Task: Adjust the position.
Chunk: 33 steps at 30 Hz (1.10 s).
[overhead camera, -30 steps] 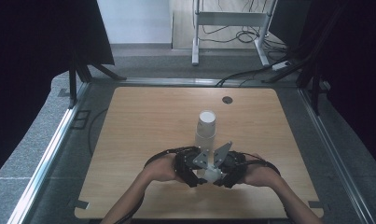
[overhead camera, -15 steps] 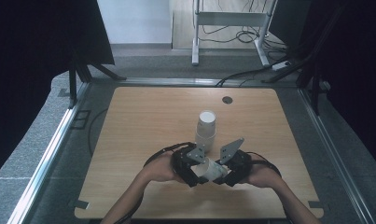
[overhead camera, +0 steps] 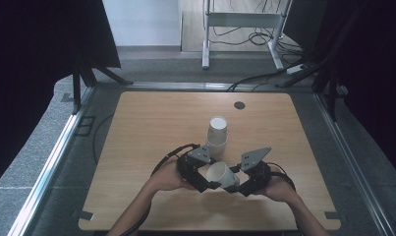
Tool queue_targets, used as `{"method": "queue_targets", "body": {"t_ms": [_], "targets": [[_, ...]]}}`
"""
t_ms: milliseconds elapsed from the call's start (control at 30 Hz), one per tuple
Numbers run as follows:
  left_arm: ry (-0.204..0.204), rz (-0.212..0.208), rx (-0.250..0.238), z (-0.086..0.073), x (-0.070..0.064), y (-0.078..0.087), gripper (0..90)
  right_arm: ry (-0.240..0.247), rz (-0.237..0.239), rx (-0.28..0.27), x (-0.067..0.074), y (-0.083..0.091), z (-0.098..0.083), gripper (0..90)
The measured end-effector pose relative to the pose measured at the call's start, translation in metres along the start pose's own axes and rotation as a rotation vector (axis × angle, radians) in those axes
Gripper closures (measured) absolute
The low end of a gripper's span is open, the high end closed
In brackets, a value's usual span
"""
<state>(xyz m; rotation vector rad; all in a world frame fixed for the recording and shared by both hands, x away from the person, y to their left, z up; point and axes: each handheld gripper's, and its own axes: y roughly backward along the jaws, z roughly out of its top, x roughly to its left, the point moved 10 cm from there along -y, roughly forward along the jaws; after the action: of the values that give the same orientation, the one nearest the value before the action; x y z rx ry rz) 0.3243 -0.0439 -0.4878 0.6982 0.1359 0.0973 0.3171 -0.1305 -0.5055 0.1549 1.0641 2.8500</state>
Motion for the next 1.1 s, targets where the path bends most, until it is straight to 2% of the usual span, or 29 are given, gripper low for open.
{"method": "queue_targets", "body": {"t_ms": [367,633,900,1100], "targets": [[0.016,-0.011,-0.041,0.0047,0.0002,0.0015,18.7,-0.009,-0.005,-0.07,-0.0005,0.0002,0.0015,36.0],[0.013,-0.018,-0.068,0.0088,-0.0014,0.0008,20.1,-0.013,-0.011,-0.09,-0.0009,-0.002,0.0018,36.0],[0.004,-0.002,-0.065,0.0083,-0.0002,-0.0013,23.2,-0.022,-0.014,-0.106,-0.0009,-0.0034,0.0033,36.0],[-0.001,-0.004,-0.077,0.0085,-0.0007,-0.0003,24.9,-0.027,-0.012,-0.117,-0.0011,-0.0042,0.0028,36.1]]}}
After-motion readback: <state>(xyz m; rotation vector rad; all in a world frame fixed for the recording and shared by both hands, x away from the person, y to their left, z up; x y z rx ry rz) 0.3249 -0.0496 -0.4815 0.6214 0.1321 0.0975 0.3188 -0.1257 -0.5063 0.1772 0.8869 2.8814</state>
